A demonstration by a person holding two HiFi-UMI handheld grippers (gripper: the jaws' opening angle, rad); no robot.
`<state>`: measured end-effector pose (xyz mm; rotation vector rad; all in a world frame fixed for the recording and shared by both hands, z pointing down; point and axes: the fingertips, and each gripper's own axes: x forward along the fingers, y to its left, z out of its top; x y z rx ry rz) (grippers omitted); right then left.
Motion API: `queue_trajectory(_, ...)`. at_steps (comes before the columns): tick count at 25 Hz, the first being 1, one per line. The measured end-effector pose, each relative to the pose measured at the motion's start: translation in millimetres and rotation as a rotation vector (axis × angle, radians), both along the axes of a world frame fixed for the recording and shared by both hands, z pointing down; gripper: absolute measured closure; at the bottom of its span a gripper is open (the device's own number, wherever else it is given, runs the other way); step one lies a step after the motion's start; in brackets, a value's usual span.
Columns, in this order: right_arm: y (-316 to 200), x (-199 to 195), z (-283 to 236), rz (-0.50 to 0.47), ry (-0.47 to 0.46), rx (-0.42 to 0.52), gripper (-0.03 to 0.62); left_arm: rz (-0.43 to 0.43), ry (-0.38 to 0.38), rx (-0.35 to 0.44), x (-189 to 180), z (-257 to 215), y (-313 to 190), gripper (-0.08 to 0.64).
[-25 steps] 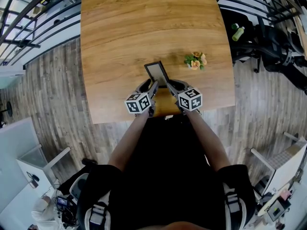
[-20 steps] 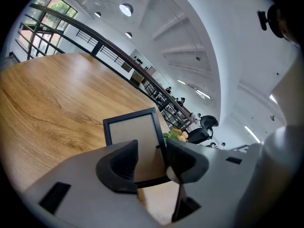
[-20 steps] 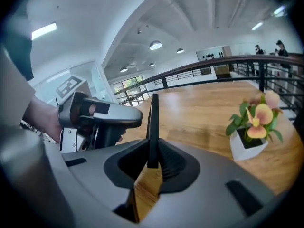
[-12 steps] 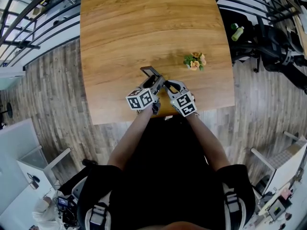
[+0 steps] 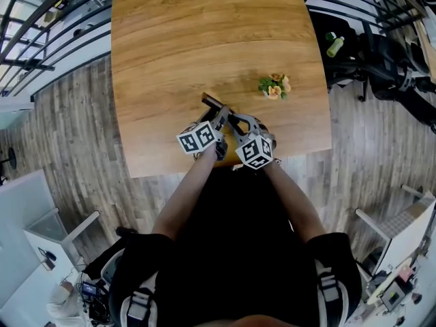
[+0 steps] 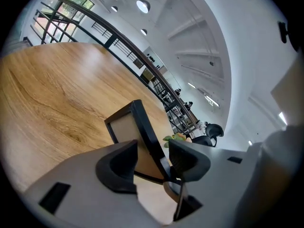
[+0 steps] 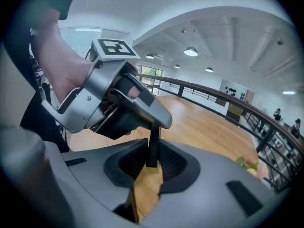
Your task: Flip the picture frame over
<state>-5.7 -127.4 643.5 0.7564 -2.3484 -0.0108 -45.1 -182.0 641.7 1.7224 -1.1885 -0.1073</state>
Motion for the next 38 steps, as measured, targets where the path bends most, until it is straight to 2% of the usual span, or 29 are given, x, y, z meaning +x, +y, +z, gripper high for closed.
queue_trajectory(4,3.0,-1.9,2.0,-0.017,0.013,0.025,0.517,-0.017,0.037,-0.034,-0.9,7.5,0.4,0.362)
queue_trajectory(9,6.0,-4.2,3.9,-0.033,0.010,0.030,0.510,-0.025,0.084,-0.023,-1.1,7.2,0.0,0.390)
queue_trajectory(12,12.6,-7.8,6.1,-0.047,-0.015,0.007,0.503,-0.004,0.105,-0.002,0.7,3.8,1.9,0.445)
queue_trajectory(17,19.9,-14.7,10.9,-0.045,-0.048,-0.037,0.500,0.028,0.100,0.023,-3.2,3.1,5.4,0.460)
queue_trajectory(19,22.8,-16.5,10.9,-0.056,-0.078,-0.065,0.523,0.042,0.085,0.036,-4.9,2.3,5.5,0.465)
queue_trajectory(20,23.7,-15.7,10.8,-0.055,-0.102,-0.084,0.510,0.048,0.078,0.041,-5.5,1.4,5.1,0.465)
queue_trajectory(25,15.2,1.9,6.9,0.028,-0.204,-0.159,0.491,0.079,0.076,0.065,-12.6,-1.9,5.5,0.466)
queue_trajectory(32,-12.1,29.6,14.3,0.141,-0.258,-0.210,0.480,0.164,0.109,0.105,-16.1,-9.1,17.6,0.466)
queue_trajectory(38,-18.8,31.7,23.8,0.126,-0.324,-0.321,0.451,0.250,0.139,0.143,-4.7,-17.4,27.9,0.466)
